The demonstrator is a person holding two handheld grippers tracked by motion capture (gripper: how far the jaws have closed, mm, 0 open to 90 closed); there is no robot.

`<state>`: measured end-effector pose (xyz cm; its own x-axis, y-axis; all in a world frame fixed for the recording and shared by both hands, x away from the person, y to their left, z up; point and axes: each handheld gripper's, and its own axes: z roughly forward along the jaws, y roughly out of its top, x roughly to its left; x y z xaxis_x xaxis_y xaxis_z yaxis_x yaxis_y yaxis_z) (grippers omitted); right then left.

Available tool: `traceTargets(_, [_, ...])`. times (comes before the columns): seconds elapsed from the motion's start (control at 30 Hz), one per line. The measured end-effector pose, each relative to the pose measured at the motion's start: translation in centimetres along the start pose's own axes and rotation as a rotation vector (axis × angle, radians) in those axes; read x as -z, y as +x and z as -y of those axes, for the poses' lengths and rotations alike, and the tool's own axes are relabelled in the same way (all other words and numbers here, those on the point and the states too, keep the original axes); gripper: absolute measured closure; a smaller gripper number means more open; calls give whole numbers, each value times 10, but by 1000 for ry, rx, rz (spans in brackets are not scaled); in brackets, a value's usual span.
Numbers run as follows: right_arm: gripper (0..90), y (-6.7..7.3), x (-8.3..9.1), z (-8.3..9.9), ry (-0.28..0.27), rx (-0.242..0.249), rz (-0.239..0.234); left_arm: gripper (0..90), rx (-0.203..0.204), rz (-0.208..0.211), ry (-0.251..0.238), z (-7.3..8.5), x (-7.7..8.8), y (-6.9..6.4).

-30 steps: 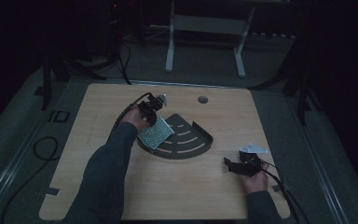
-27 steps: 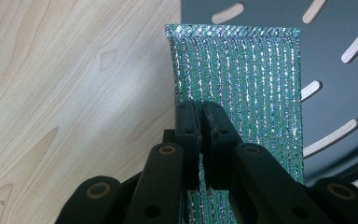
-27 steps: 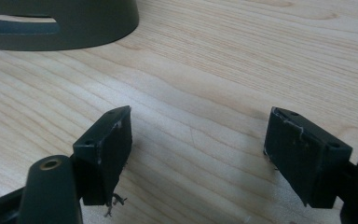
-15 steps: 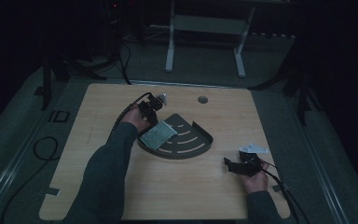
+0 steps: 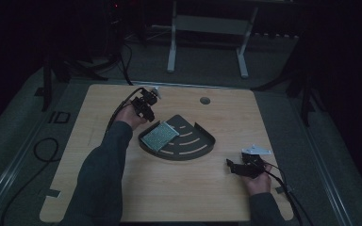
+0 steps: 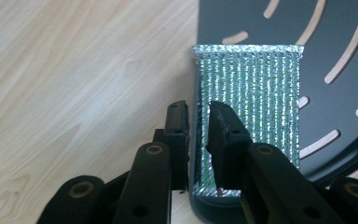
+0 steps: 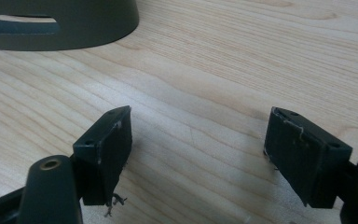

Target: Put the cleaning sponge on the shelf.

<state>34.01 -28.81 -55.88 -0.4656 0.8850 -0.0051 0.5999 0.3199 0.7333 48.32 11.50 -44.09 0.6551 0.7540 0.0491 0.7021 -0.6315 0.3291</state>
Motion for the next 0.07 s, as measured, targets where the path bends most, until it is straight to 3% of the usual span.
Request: traceTargets(0.07, [226,0,0,0,0,-1,0,758,9,-3,-9,2,2,1])
